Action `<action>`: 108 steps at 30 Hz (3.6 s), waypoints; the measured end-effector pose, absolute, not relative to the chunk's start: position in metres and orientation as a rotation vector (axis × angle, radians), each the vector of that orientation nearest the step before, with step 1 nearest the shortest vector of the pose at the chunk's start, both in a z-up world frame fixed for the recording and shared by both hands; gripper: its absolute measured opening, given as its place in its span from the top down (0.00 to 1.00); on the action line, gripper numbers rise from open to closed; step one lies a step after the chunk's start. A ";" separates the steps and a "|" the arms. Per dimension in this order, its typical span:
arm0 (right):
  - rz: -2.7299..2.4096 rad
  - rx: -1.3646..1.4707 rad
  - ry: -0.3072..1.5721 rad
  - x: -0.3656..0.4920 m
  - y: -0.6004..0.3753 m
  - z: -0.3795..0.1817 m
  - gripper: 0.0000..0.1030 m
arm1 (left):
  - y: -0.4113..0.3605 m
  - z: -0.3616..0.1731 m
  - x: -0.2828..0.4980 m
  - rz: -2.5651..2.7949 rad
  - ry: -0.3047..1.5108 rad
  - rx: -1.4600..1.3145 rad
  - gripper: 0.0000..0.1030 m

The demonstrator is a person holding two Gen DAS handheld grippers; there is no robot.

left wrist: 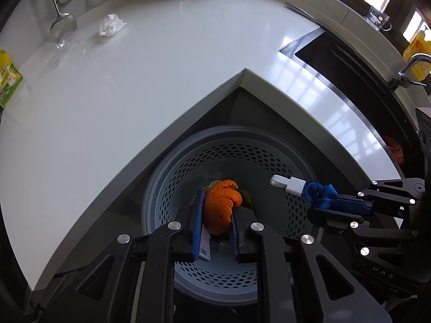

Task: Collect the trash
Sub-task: 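Carry the orange peel with the left gripper while the right carries the lanyard over the bin, then open both grippers to drop the orange peel and blue lanyard into the bin, then move both grippers back toward the white tissue and clear cup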

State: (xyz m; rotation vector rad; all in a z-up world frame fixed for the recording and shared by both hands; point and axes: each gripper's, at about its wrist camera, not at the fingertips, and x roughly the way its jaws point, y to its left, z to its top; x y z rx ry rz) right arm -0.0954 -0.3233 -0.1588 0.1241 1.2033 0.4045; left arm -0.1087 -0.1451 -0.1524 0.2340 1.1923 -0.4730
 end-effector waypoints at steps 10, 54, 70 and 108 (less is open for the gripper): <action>0.378 0.094 1.270 -0.102 -0.325 -0.186 0.84 | -0.156 -0.180 -0.115 -0.486 1.250 0.286 0.83; 0.340 0.016 1.381 -0.095 -0.303 -0.219 0.84 | -0.160 -0.223 -0.114 -0.507 1.353 0.340 0.82; 0.323 0.022 1.380 -0.094 -0.300 -0.214 0.44 | -0.147 -0.210 -0.113 -0.464 1.301 0.349 0.29; 0.355 0.073 1.155 -0.037 -0.255 -0.117 0.41 | -0.075 -0.104 -0.047 -0.406 1.136 0.172 0.23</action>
